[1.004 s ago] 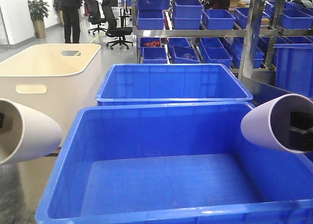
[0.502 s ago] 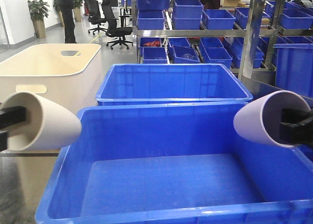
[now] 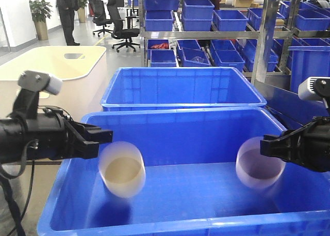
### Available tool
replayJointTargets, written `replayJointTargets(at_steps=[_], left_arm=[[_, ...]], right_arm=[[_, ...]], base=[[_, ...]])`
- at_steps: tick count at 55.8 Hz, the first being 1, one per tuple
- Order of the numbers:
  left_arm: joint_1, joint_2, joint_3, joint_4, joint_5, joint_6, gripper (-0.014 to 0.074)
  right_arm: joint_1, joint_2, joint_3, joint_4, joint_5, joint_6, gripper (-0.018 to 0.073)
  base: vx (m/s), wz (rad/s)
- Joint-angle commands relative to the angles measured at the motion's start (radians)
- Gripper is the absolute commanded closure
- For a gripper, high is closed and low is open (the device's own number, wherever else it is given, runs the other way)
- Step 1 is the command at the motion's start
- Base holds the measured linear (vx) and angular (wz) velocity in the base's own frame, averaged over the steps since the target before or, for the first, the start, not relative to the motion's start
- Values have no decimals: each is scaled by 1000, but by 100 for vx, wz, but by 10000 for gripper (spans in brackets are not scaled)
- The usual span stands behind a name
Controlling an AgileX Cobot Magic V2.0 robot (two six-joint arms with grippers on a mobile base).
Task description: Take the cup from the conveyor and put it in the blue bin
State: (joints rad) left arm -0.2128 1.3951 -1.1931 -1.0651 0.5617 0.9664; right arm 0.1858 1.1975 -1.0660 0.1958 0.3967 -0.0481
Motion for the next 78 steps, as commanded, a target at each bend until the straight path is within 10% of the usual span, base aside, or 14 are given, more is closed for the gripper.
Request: replayJointTargets(at_steps=[1, 15, 37, 78], left_arm=[[-7, -23, -37, -43, -17, 3, 176], [-6, -85, -35, -55, -28, -1, 222], [-6, -373, -14, 20, -27, 18, 605], [-6, -493, 13, 14, 41, 18, 604]], right_arm=[[0, -26, -30, 4, -81, -10, 87], [0, -115, -30, 4, -81, 1, 76], [0, -224, -30, -1, -108, -6, 461], [0, -222, -30, -1, -107, -6, 571]], base=[[0, 0], [0, 0], [0, 0], [0, 0]])
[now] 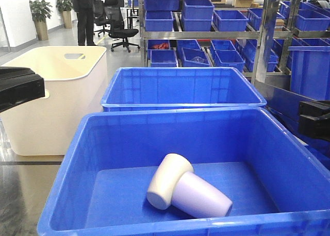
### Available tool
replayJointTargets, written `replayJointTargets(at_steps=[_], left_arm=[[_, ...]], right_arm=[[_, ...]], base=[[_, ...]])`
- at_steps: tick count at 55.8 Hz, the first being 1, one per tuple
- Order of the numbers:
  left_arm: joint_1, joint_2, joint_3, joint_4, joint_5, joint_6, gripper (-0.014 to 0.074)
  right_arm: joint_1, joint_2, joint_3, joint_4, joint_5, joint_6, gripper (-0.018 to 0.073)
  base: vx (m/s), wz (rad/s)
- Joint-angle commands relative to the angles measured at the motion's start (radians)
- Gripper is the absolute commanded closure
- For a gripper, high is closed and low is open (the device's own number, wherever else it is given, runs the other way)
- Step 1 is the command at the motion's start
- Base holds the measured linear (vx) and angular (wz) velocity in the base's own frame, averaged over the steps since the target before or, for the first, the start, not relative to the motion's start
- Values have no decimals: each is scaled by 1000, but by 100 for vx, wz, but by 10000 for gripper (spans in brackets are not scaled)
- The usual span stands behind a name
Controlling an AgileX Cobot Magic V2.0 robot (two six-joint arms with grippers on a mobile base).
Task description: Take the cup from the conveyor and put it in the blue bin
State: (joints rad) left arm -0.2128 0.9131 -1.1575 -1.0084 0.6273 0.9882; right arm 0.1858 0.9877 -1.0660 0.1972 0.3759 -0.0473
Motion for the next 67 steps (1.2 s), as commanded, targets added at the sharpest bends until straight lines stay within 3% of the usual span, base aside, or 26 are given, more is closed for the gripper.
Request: replayJointTargets(at_steps=[1, 4, 8, 13, 26, 36, 40, 44, 50, 53, 56, 67], left_arm=[[-6, -11, -22, -32, -21, -3, 604], [-6, -12, -20, -1, -16, -6, 603], [-6, -41, 24, 53, -38, -72, 601], [-6, -135, 139, 173, -110, -242, 599], [-6, -472, 547, 583, -366, -712, 597], [6, -721, 844, 951, -494, -1063, 597], [32, -801, 944, 1008, -496, -1145, 597], [70, -876, 1045, 1008, -497, -1224, 597], [117, -942, 1171, 1000, -528, -1305, 596], [135, -928, 1206, 998, -553, -1312, 596], [139, -928, 1197, 998, -505, -1305, 596], [146, -928, 1198, 999, -526, -1160, 596]], right_arm=[[0, -12, -30, -3, -86, -7, 571], [0, -12, -30, -3, -86, -7, 571], [0, -12, -30, -3, -86, -7, 571], [0, -12, -30, -3, -86, -7, 571], [0, -11, -30, -3, -86, -7, 571], [0, -11, -30, -3, -86, -7, 568], [0, -11, -30, -3, -86, -7, 568], [0, -11, -30, -3, -86, -7, 568], [0, -10, -30, -3, -88, -7, 568], [0, -14, -30, -3, -80, -7, 568], [0, -14, -30, -3, -84, -7, 568], [0, -14, -28, -3, -87, -7, 568]], base=[[0, 0], [0, 0], [0, 0], [0, 0], [0, 0], [0, 0], [0, 0], [0, 0], [0, 0], [0, 1], [0, 1], [0, 0]])
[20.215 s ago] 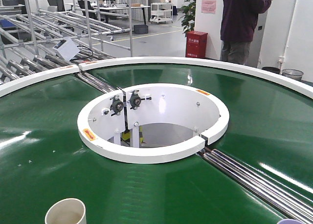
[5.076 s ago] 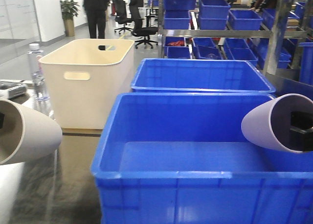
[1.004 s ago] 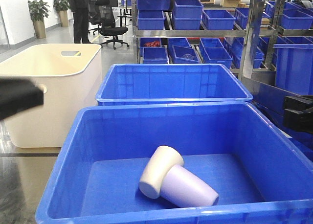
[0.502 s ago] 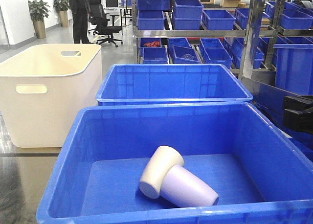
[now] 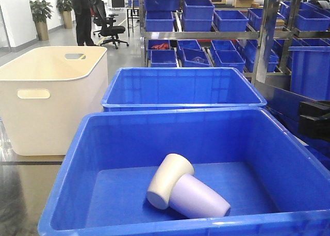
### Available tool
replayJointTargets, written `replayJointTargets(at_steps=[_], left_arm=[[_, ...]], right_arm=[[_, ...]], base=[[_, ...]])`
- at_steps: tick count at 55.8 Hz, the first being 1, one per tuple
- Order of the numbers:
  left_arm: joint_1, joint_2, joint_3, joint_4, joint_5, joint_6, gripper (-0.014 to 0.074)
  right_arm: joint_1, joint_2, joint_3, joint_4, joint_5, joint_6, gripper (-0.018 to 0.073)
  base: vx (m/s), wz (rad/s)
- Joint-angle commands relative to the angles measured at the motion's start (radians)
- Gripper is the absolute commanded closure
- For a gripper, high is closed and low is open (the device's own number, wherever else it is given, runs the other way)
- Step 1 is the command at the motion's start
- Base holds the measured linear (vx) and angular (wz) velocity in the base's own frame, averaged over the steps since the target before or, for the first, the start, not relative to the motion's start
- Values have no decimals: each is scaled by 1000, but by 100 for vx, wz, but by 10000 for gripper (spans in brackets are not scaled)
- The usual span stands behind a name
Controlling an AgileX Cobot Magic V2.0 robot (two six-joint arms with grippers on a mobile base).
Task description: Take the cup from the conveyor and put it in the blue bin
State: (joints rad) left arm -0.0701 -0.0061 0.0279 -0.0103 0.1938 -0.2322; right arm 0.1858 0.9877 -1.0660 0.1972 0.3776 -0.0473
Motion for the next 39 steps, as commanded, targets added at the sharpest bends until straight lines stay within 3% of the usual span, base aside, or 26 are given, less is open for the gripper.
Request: replayJointTargets(at_steps=[1, 39], left_arm=[[3, -9, 13, 0, -92, 74, 596], [3, -9, 13, 0, -85, 83, 596]], right_arm=[[0, -14, -28, -3, -89, -7, 568], [0, -14, -28, -3, -88, -7, 568]], base=[[0, 0], [0, 0]])
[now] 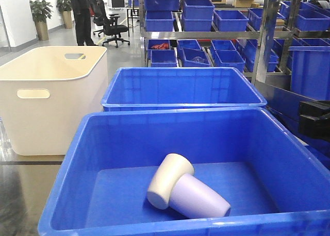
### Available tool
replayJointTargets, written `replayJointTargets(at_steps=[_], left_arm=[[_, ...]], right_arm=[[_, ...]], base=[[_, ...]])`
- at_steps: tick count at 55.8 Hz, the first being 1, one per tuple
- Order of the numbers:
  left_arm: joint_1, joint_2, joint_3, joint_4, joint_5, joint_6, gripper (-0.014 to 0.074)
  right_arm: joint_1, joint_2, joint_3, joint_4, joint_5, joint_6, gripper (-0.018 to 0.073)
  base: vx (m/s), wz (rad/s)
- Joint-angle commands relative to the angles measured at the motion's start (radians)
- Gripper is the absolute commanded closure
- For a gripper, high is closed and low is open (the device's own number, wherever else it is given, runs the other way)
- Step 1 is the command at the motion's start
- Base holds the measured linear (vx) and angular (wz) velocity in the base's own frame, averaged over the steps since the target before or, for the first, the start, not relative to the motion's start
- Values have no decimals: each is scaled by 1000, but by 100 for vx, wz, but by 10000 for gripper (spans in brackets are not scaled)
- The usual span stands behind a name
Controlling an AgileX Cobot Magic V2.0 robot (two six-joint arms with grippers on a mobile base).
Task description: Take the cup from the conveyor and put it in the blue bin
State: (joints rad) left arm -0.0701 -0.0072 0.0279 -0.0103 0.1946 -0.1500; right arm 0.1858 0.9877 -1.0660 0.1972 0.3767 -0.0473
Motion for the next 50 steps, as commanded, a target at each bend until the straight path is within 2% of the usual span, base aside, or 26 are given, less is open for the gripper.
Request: replayJointTargets(at_steps=[1, 25, 50], left_arm=[[3, -8, 13, 0, -86, 1, 595], [3, -8, 13, 0, -86, 1, 594], [3, -8, 13, 0, -86, 1, 594]], right_arm=[[0, -14, -28, -3, -87, -7, 568], [0, -31, -28, -7, -87, -7, 568], [0, -348, -28, 24, 53, -3, 568]], base=[[0, 0], [0, 0], [0, 0]])
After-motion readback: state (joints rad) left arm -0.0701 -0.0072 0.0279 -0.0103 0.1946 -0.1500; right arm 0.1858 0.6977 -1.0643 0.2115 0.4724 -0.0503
